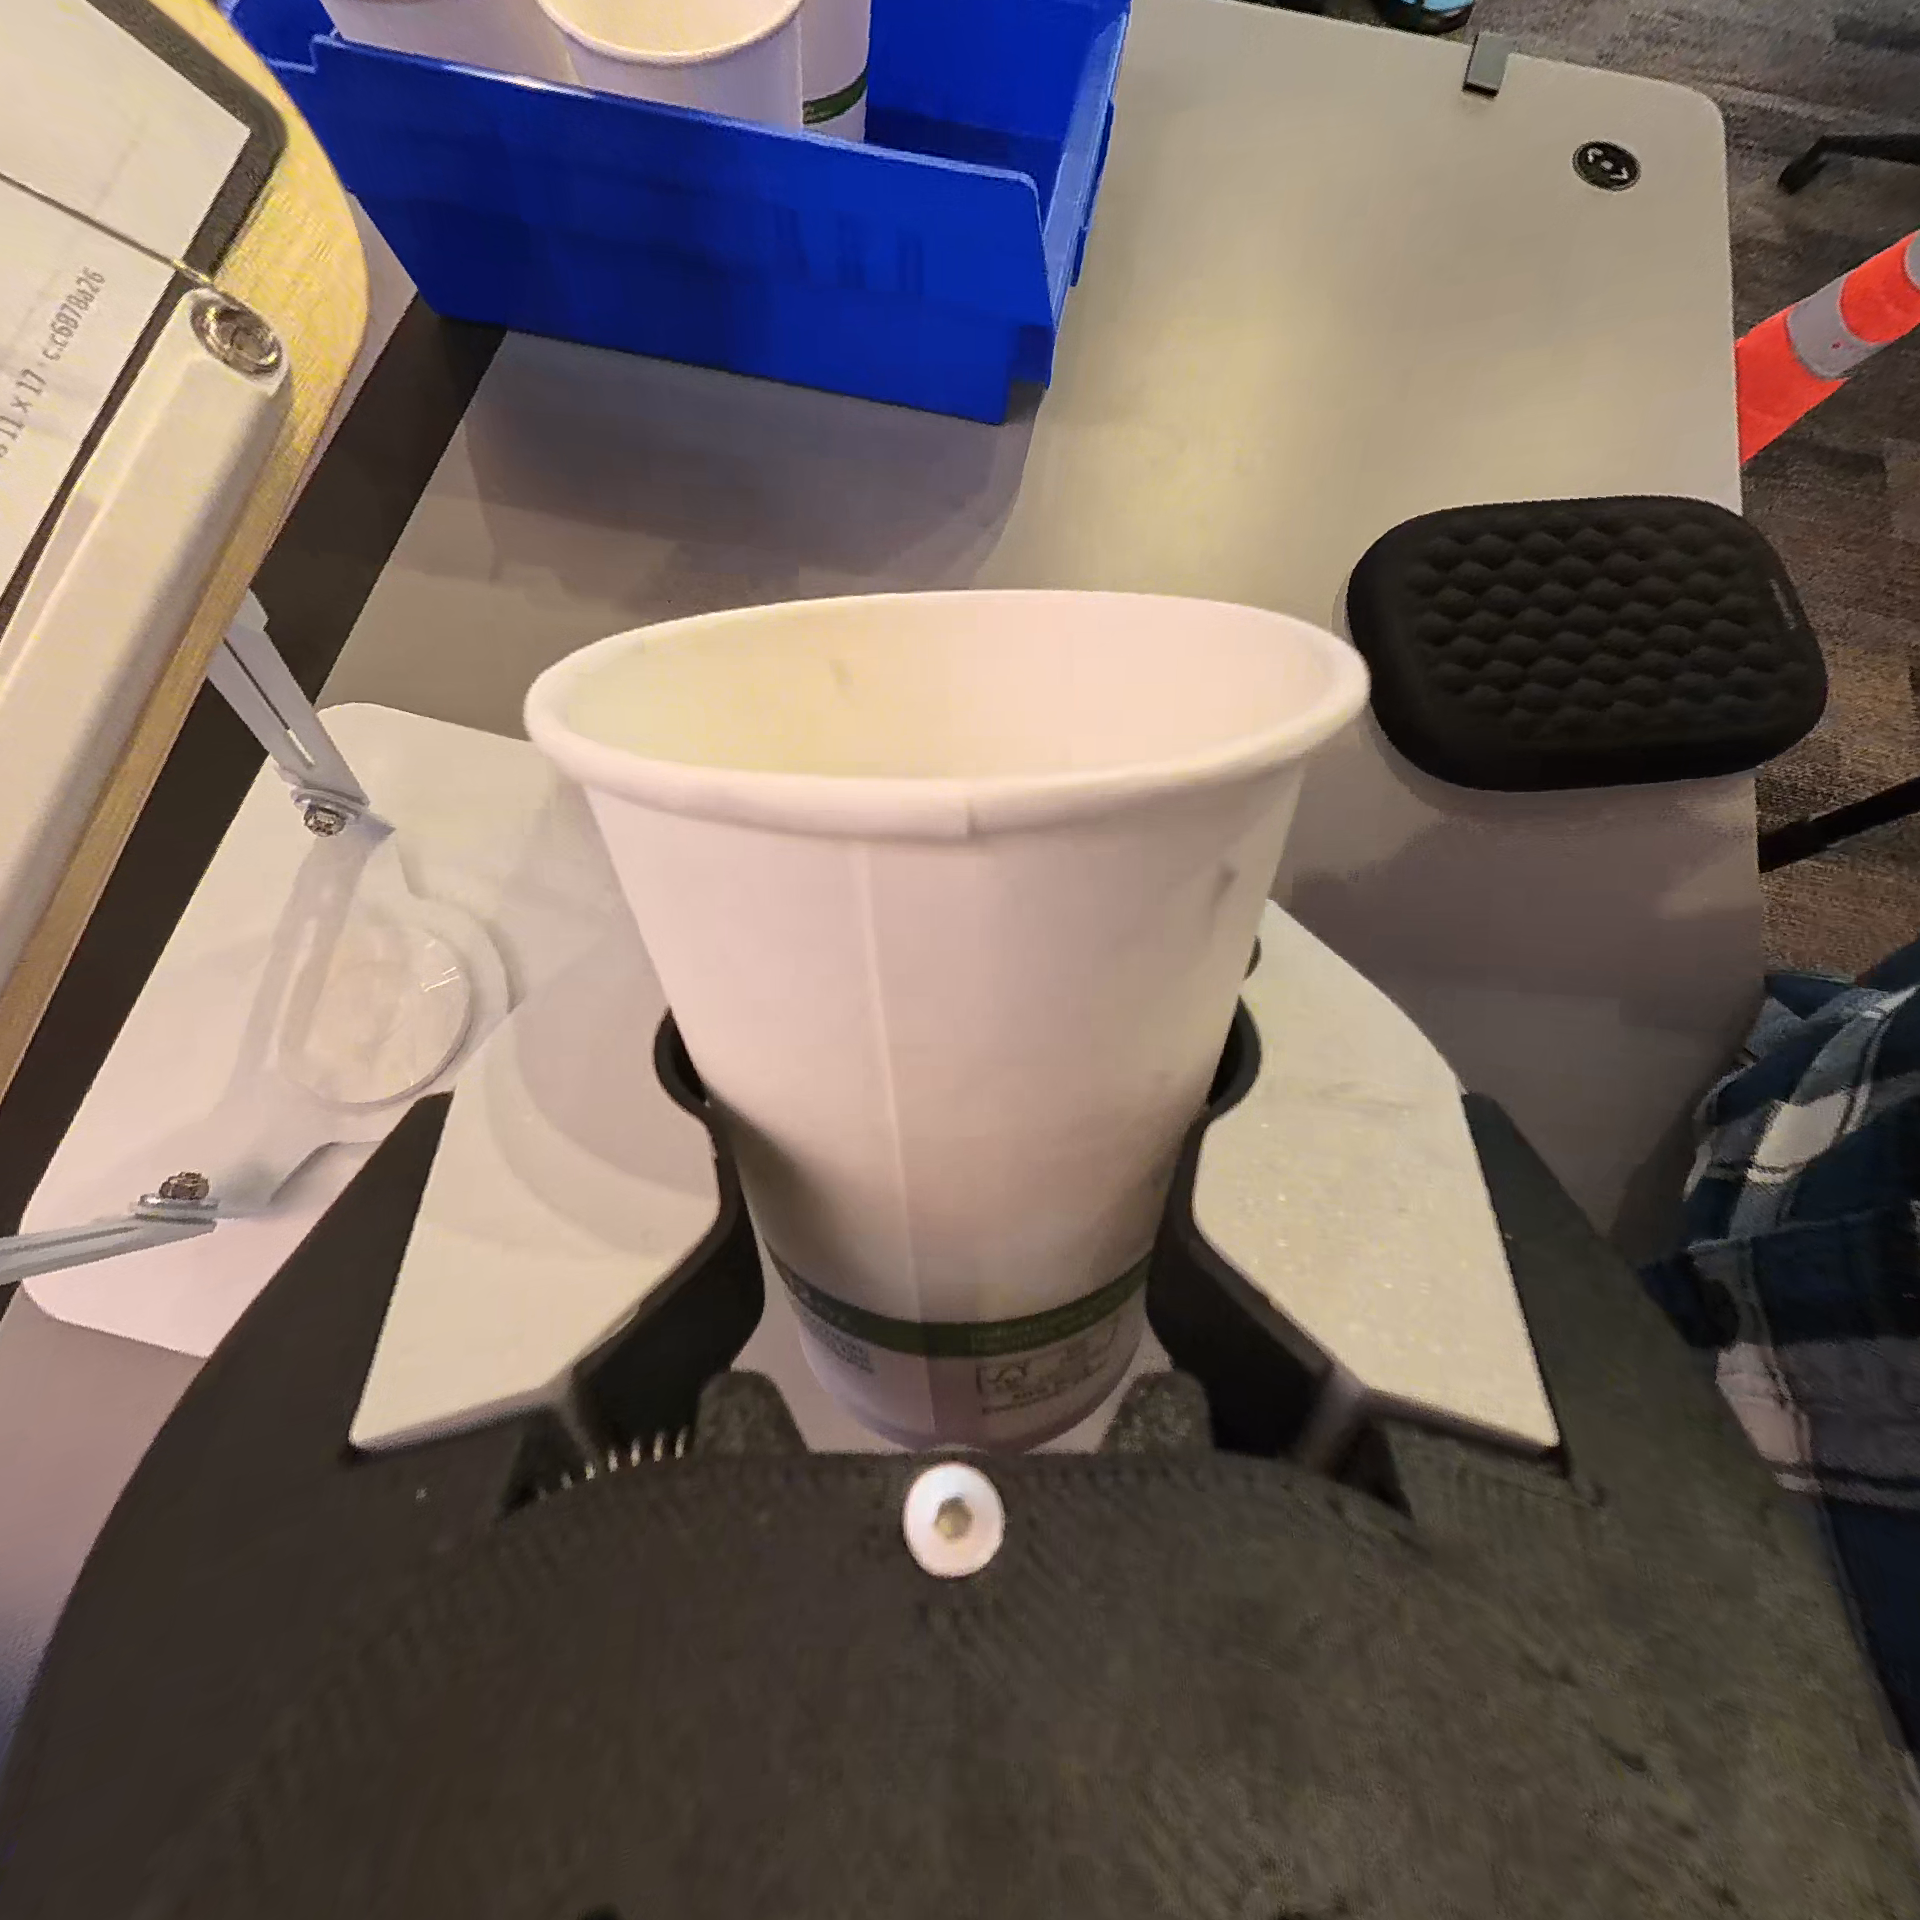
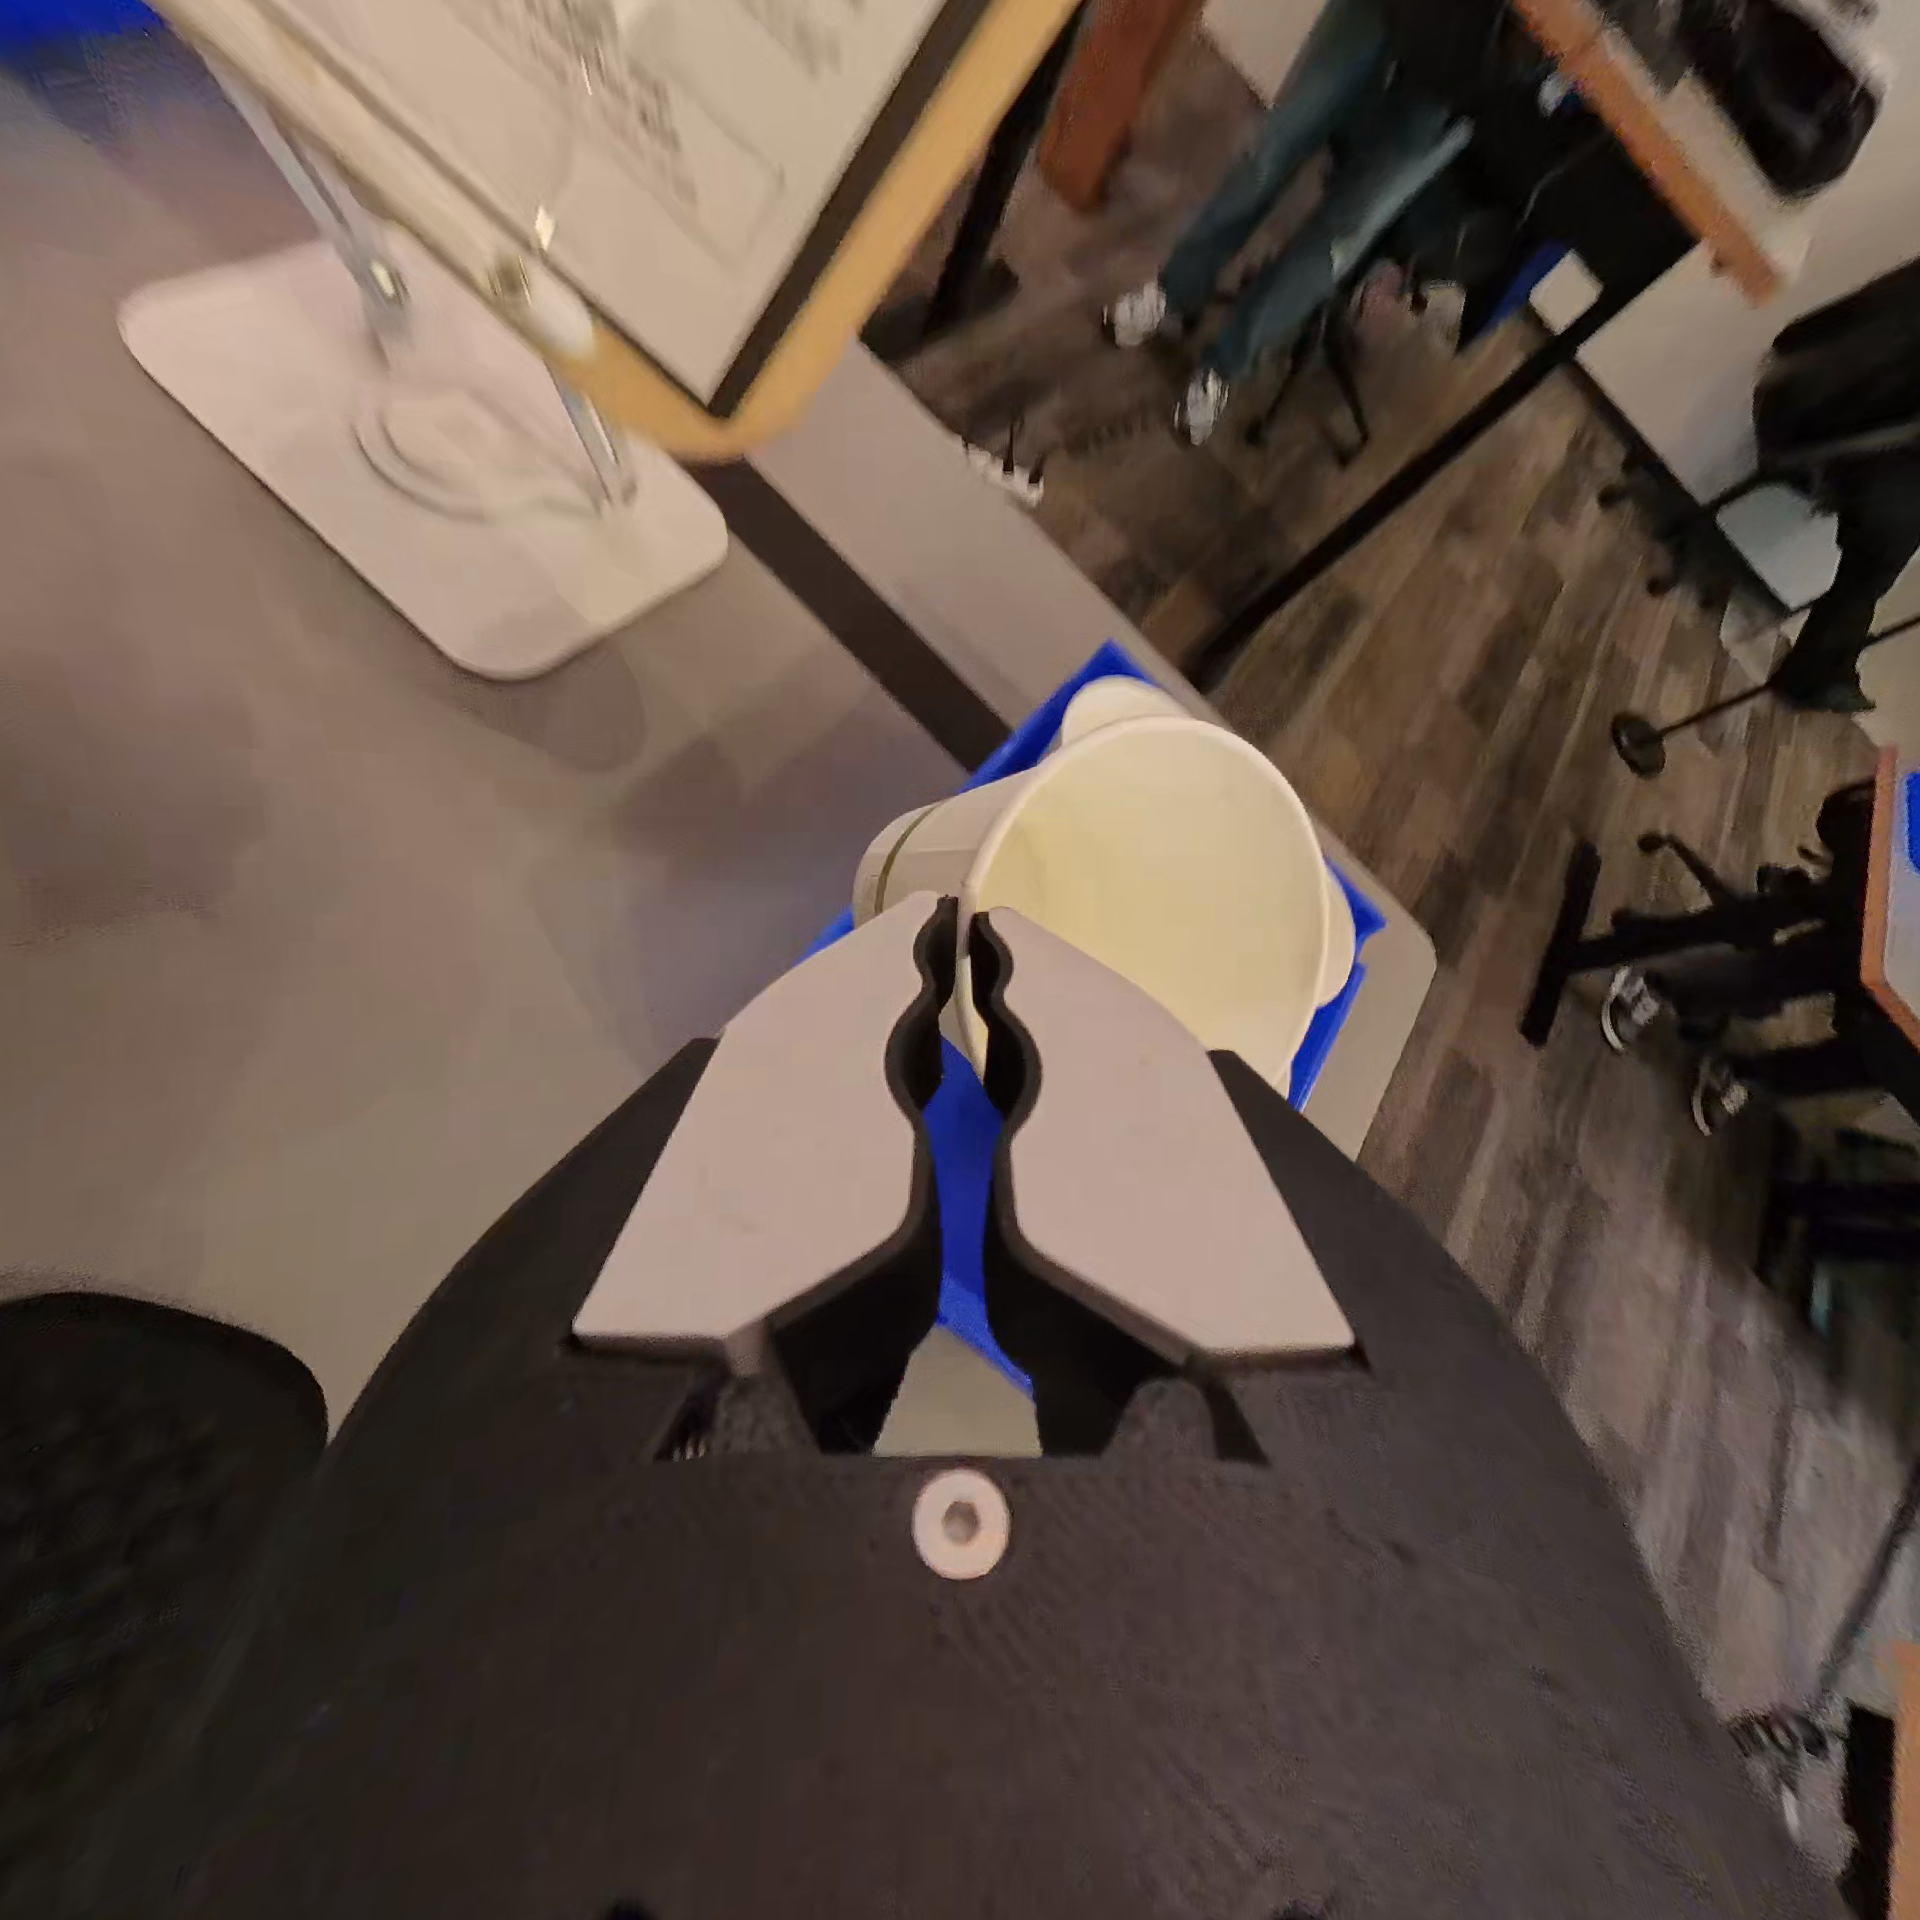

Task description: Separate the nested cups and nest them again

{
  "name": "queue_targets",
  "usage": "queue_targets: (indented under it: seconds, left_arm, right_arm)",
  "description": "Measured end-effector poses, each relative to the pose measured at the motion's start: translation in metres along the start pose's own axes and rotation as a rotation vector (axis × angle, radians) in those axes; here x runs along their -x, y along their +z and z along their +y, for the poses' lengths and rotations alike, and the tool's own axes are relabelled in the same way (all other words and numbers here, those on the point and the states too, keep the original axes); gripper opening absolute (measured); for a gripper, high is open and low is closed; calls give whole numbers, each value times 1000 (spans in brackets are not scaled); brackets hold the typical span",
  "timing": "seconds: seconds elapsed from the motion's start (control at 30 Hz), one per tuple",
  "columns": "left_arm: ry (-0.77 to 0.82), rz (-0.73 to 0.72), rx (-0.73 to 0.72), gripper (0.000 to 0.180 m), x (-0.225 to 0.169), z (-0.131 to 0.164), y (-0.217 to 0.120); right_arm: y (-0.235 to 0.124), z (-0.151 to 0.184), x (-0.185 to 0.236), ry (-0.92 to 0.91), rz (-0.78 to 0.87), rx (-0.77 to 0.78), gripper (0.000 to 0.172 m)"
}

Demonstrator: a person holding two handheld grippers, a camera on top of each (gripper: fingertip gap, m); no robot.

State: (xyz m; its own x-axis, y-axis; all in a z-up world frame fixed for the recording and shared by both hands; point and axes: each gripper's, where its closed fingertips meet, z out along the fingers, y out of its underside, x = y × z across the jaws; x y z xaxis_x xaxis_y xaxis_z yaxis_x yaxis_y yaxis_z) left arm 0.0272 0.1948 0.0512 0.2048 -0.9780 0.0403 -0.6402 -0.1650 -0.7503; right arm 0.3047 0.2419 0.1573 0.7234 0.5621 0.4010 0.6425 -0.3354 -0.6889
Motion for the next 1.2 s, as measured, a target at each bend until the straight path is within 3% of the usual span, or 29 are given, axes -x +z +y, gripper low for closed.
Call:
queue_targets:
  seconds: [0.03,0.27,0.67,1.1,1.2]
  left_arm:
    - [2,1,2,94,-1,0,1]
    - [1,-5,11,94,-2,0,0]
    - [-12,-12,14,94,-4,4,0]
    - [-4,-5,10,94,-3,1,1]
    - [-5,-6,6,94,-3,-1,1]
  right_arm:
    - [8,10,4,-6,-1,30,3]
    - [51,56,31,-43,-50,168,3]
    - [74,93,56,-88,-137,301,3]
    - [92,103,62,-123,-172,348,3]
    - [89,100,54,-112,-132,337,29]
